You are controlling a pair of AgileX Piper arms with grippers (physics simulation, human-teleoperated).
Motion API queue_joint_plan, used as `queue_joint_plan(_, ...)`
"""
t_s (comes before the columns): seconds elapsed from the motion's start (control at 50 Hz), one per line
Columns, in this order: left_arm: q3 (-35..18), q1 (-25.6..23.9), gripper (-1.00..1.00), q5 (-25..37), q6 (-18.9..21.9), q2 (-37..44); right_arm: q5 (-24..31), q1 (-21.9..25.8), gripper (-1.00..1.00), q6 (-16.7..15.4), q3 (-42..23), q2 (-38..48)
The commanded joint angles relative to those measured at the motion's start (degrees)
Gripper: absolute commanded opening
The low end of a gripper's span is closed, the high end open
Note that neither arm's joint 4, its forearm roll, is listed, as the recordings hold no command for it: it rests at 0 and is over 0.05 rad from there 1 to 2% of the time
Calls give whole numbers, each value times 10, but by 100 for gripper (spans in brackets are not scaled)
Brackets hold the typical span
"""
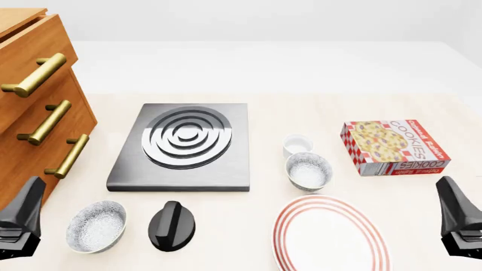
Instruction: Pick the akita bowl between the plate and the ramekin and place it on the plate.
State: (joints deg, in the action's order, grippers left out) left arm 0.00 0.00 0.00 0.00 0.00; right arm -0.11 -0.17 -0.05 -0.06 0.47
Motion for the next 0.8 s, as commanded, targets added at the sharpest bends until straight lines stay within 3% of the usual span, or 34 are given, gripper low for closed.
queue_joint_plan(0.02, 0, 0, 100, 0, 0, 0, 0, -8, 100, -1, -1, 7)
queue_joint_plan(0.34, 0, 0, 100, 0, 0, 0, -2, 2, 100, -22, -8, -4)
queue_joint_plan(0.56, 0, 0, 100, 0, 0, 0, 49, -15, 100, -30, -48, -4)
queue_joint_plan(0.62, 0, 0, 100, 0, 0, 0, 58, -9, 100, -46, -62, -4)
queue_joint_plan(0.68, 0, 0, 100, 0, 0, 0, 69, -40, 100, -67, -79, -4)
queue_joint_plan(0.8, 0, 0, 100, 0, 0, 0, 102, -17, 100, -85, -129, -4)
